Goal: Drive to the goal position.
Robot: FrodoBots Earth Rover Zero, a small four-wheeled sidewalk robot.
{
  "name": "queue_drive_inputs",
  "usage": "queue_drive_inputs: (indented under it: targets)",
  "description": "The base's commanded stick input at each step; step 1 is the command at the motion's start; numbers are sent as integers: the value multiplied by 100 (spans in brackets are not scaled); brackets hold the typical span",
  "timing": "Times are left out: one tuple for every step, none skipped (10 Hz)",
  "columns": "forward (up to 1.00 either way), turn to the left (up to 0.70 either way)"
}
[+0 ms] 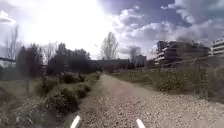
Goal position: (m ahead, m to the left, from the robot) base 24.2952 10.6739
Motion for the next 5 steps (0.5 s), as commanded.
queue_drive_inputs:
  targets:
    - [53, -53]
    - [53, -53]
    - [53, -52]
    - [53, -26]
    - [53, -1]
